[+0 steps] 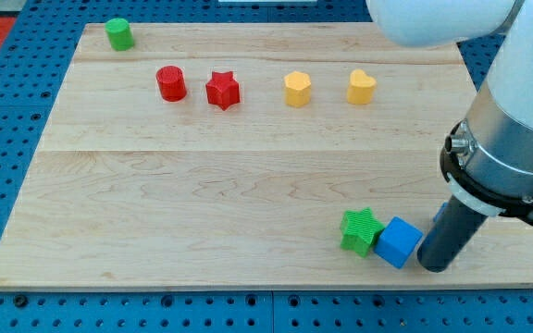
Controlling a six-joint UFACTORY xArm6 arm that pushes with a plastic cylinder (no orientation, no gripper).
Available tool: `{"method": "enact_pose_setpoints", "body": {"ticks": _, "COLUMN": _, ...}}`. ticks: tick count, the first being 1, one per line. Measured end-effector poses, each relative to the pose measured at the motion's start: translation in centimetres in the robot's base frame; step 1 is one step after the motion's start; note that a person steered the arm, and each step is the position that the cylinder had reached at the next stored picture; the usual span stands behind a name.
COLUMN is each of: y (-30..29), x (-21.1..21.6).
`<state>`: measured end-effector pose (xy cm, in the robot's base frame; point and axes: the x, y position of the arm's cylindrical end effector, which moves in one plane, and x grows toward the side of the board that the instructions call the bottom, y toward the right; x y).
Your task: Push the blue cube closer to yellow heart
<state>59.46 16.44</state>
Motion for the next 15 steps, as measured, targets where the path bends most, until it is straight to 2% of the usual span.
{"method": "enact_pose_setpoints", "body": {"ticks": 2, "y": -0.1, "x": 1.3}}
{"method": "enact_pose_setpoints", "body": {"ticks": 3, "y": -2.2, "x": 2.4}}
{"method": "enact_pose_setpoints", "body": {"ticks": 4, "y": 0.8, "x": 1.1}}
{"method": "enact_pose_setpoints", "body": {"ticks": 5, "y": 0.8, "x": -0.3}}
{"method": "enact_pose_setpoints", "body": {"ticks": 6, "y": 0.3, "x": 2.4}}
{"method": "enact_pose_setpoints", "body": {"ticks": 7, "y": -3.4, "x": 2.2}}
{"method": "enact_pose_setpoints", "body": {"ticks": 10, "y": 1.8, "x": -3.2}}
{"method": "enact_pose_setpoints", "body": {"ticks": 13, "y": -5.6, "x": -2.6}}
{"method": "enact_pose_setpoints", "body": {"ticks": 15, "y": -8.0, "x": -5.4}}
